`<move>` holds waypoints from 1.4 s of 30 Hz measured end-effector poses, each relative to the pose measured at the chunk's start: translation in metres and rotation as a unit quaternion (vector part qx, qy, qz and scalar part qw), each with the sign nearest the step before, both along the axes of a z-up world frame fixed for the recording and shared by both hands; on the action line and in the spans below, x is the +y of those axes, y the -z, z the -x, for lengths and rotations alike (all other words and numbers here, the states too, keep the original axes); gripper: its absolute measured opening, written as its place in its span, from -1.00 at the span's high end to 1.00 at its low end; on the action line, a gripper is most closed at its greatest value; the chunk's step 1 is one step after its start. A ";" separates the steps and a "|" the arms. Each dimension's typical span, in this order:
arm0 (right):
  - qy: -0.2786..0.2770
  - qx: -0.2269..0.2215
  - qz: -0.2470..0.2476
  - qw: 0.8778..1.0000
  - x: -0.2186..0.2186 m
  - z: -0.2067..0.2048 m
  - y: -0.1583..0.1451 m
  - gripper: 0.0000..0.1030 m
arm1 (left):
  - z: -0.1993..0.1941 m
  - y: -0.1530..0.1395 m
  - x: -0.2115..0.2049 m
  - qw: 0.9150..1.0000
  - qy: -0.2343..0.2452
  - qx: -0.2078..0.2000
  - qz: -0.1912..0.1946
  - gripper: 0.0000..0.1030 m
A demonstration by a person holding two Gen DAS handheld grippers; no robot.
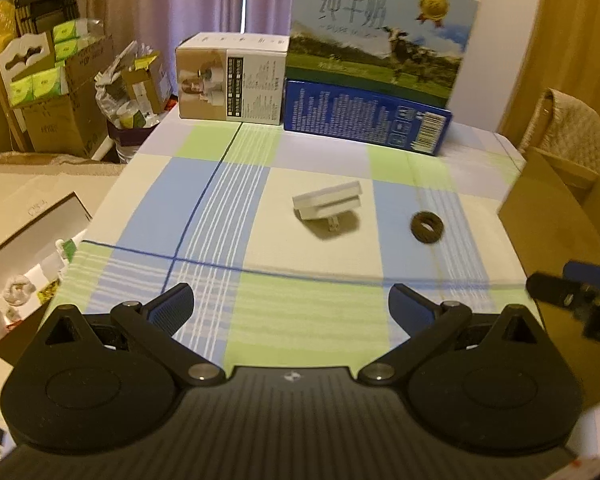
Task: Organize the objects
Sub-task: 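Move both open tools back toward the plug adapter and rubber ring, then close the left tool on the white plug adapter while the right grasps the brown ring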
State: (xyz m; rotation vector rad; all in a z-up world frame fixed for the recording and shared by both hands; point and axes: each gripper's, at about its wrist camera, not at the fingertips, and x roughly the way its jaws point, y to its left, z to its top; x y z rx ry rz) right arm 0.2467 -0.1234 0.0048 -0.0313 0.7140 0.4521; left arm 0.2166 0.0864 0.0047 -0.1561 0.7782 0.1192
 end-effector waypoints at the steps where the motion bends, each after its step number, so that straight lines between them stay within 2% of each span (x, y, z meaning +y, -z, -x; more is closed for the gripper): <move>1: 0.002 0.002 0.002 1.000 0.003 -0.009 0.007 -0.30 | -0.008 0.005 0.002 1.000 -0.003 -0.001 0.004 -0.98; 7: 0.015 0.010 0.005 1.000 0.017 -0.053 0.039 -0.30 | -0.051 0.021 0.009 1.000 -0.009 -0.014 0.009 -0.98; 13: 0.017 -0.010 0.015 1.000 0.030 -0.086 0.067 -0.30 | -0.084 0.029 0.010 0.999 0.005 -0.026 -0.018 -0.98; 18: 0.015 -0.020 0.012 1.000 0.037 -0.103 0.089 -0.30 | -0.096 0.040 0.014 1.000 0.006 -0.026 -0.009 -0.98; 23: -0.001 -0.037 0.032 0.999 0.050 -0.114 0.099 -0.30 | -0.101 0.054 0.011 1.000 0.016 -0.016 -0.009 -0.98; 26: 0.000 -0.031 0.038 0.999 0.051 -0.122 0.106 -0.30 | -0.107 0.057 0.008 1.000 0.021 -0.018 -0.006 -0.98; 28: -0.002 -0.038 0.043 0.998 0.052 -0.122 0.106 -0.21 | -0.110 0.058 0.006 0.999 0.024 -0.021 -0.006 -0.98; 30: 0.000 -0.042 0.047 0.998 0.052 -0.121 0.105 0.44 | -0.115 0.060 0.004 0.999 0.026 -0.023 -0.004 -0.98; 31: 0.003 -0.038 0.045 0.998 0.050 -0.121 0.104 0.48 | -0.118 0.061 0.003 0.999 0.026 -0.025 -0.001 -0.98; 32: 0.007 -0.033 0.039 0.999 0.049 -0.122 0.103 0.61 | -0.121 0.062 0.003 0.999 0.025 -0.025 0.003 -0.98; 33: 0.011 -0.029 0.035 0.999 0.047 -0.123 0.102 0.66 | -0.124 0.063 0.002 0.999 0.025 -0.025 0.007 -0.98; 39: 0.029 -0.017 0.022 0.999 0.038 -0.123 0.097 0.67 | -0.145 0.068 -0.005 0.999 0.022 -0.028 0.026 -0.97; 42: 0.032 -0.013 0.014 0.999 0.036 -0.123 0.094 0.67 | -0.153 0.072 -0.008 0.999 0.020 -0.023 0.025 -0.88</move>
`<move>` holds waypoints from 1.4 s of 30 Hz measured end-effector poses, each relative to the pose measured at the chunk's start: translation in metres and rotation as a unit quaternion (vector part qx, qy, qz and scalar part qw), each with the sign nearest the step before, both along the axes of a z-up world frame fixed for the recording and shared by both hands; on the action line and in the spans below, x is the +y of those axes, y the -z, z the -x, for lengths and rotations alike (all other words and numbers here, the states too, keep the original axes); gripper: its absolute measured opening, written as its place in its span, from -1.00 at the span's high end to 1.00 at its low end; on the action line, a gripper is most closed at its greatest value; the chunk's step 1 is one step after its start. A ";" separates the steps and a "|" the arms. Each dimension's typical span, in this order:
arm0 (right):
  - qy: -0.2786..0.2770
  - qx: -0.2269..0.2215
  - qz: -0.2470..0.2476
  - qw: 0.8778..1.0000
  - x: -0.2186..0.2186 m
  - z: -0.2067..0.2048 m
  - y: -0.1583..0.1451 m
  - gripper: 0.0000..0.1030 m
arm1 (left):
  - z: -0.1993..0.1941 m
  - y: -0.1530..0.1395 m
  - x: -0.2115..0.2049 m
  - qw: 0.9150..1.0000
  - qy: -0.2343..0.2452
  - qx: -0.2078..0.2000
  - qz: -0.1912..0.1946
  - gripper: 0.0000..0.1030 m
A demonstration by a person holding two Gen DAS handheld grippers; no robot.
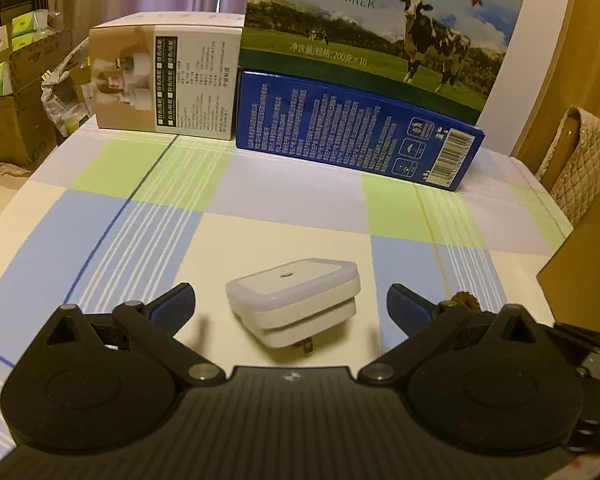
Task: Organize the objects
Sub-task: 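Close the left tool on the white plug adapter while the right grasps the brown ring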
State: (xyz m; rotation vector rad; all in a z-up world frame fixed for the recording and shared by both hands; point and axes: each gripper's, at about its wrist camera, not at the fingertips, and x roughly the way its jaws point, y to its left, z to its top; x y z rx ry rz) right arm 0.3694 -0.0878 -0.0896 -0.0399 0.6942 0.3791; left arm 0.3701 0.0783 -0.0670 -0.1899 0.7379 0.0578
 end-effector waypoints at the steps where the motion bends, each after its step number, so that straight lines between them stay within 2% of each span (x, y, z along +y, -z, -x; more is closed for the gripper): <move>1: 0.000 -0.001 -0.001 1.000 -0.001 0.000 -0.001 0.67 | -0.003 0.001 0.000 1.000 0.000 0.002 -0.001 -0.81; 3: -0.002 -0.001 -0.003 1.000 -0.001 0.000 -0.003 0.67 | -0.010 0.003 0.000 1.000 -0.005 0.008 0.001 -0.74; 5: -0.002 -0.001 -0.005 1.000 -0.002 0.001 -0.004 0.67 | -0.015 0.003 -0.001 1.000 -0.005 0.013 -0.014 -0.69; 6: -0.001 -0.001 -0.006 1.000 -0.003 0.001 -0.005 0.67 | -0.018 0.004 -0.002 1.000 -0.006 0.019 -0.022 -0.59; 8: -0.001 0.001 -0.010 1.000 -0.005 0.003 -0.006 0.67 | -0.020 0.006 -0.001 0.999 -0.008 0.032 -0.012 -0.44; 14: -0.007 0.002 -0.012 1.000 -0.008 0.017 -0.017 0.67 | -0.003 0.001 -0.006 0.999 0.000 0.042 -0.007 -0.42; 20: -0.012 0.010 -0.024 1.000 -0.015 0.051 -0.040 0.67 | 0.042 -0.014 -0.023 0.998 0.028 0.052 -0.029 -0.42; 25: -0.015 0.014 -0.032 0.999 -0.026 0.096 -0.061 0.67 | 0.088 -0.039 -0.040 0.997 0.039 0.046 -0.043 -0.42; 38: -0.003 0.027 -0.034 0.999 -0.071 0.207 -0.105 0.67 | 0.205 -0.087 -0.083 0.997 0.052 0.046 -0.016 -0.42; 42: 0.000 0.024 -0.039 0.999 -0.088 0.236 -0.122 0.67 | 0.234 -0.100 -0.100 0.997 0.066 0.044 -0.021 -0.42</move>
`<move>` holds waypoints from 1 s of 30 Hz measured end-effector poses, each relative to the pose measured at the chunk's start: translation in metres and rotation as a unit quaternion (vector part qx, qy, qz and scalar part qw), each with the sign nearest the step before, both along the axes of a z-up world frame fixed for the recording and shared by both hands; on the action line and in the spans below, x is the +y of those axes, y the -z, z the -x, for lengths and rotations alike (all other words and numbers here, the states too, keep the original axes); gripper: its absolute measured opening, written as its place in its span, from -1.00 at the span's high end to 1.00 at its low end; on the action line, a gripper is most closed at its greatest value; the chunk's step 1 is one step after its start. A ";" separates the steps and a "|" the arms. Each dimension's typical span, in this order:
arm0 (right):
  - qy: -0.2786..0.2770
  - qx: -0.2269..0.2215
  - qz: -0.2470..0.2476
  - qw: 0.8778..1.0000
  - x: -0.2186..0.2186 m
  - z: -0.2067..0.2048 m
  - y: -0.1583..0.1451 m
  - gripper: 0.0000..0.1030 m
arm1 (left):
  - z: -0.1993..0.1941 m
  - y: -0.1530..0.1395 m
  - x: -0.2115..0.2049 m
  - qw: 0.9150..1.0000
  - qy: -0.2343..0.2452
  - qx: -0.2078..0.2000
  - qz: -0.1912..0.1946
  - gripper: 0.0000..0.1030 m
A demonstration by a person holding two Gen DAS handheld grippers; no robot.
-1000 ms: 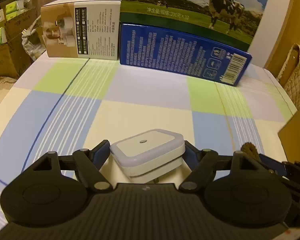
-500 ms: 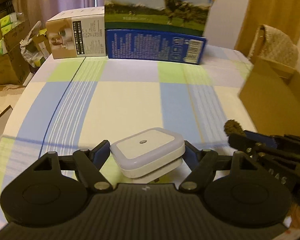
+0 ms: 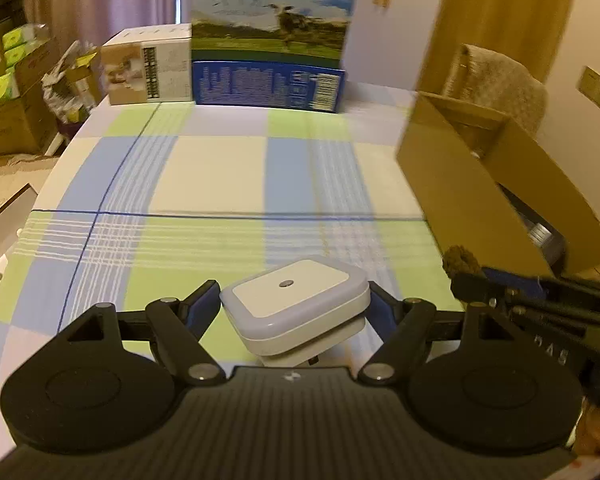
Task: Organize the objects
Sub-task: 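Close the left tool on the white plug adapter while the right grasps the brown ring, then carry the plug adapter with the left tool while the right carries the ring to the box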
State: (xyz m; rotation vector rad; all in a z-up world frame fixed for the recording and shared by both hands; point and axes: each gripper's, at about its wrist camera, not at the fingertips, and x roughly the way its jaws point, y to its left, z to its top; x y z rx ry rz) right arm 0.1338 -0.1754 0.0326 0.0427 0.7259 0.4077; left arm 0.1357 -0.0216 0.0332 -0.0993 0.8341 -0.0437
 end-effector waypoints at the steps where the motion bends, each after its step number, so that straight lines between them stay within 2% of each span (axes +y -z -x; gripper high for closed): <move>1: 0.000 -0.002 0.001 1.000 -0.003 0.006 -0.005 0.67 | 0.007 -0.004 -0.004 1.000 0.003 -0.002 0.000 -0.42; 8: 0.004 -0.018 0.011 1.000 -0.027 0.047 -0.030 0.67 | 0.049 -0.023 -0.032 1.000 0.020 -0.015 -0.004 -0.42; 16: 0.009 -0.031 0.028 0.999 -0.057 0.079 -0.047 0.67 | 0.078 -0.038 -0.062 0.999 0.048 -0.025 -0.003 -0.42; 22: 0.027 -0.034 0.037 0.998 -0.086 0.095 -0.053 0.67 | 0.090 -0.046 -0.089 0.996 0.080 -0.029 -0.001 -0.42; 30: 0.064 -0.031 0.038 0.997 -0.127 0.101 -0.057 0.67 | 0.086 -0.056 -0.129 0.992 0.117 -0.035 0.009 -0.42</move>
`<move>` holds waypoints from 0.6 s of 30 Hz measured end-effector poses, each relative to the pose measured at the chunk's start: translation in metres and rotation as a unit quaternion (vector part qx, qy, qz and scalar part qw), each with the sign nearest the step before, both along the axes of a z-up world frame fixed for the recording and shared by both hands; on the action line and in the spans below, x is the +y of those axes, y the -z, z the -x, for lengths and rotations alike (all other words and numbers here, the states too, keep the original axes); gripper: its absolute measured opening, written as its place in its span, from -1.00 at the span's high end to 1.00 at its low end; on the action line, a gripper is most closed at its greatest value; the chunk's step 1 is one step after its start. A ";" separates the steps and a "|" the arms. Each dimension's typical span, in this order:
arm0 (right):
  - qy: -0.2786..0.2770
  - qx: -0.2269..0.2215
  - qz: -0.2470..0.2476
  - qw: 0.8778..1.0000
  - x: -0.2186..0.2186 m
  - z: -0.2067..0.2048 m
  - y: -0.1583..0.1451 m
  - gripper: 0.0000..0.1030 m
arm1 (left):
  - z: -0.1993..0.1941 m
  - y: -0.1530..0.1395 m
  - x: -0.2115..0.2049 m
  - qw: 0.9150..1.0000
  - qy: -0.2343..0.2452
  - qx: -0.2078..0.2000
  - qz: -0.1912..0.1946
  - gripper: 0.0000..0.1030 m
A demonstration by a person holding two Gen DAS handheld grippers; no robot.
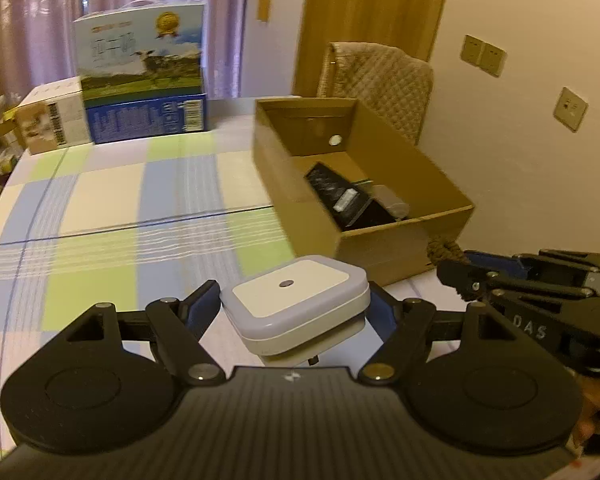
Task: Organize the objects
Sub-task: 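Carry the plug adapter with the left tool while the right carries the ring to the box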
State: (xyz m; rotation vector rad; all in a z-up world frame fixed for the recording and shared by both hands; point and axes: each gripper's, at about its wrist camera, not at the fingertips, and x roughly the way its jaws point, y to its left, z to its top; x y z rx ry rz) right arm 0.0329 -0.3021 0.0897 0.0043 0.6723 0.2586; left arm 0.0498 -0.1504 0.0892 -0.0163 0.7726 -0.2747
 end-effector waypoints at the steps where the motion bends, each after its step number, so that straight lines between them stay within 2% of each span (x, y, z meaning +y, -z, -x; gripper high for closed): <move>1: 0.005 0.000 -0.001 1.000 -0.005 0.001 -0.001 0.67 | -0.001 -0.001 -0.005 1.000 0.005 -0.001 0.000 -0.42; 9: 0.029 -0.005 -0.008 1.000 -0.032 0.002 -0.007 0.67 | -0.010 -0.008 -0.039 0.999 0.038 -0.005 -0.001 -0.42; 18: 0.041 -0.005 -0.014 0.999 -0.049 -0.003 -0.009 0.67 | -0.017 -0.007 -0.061 0.999 0.053 -0.004 -0.007 -0.42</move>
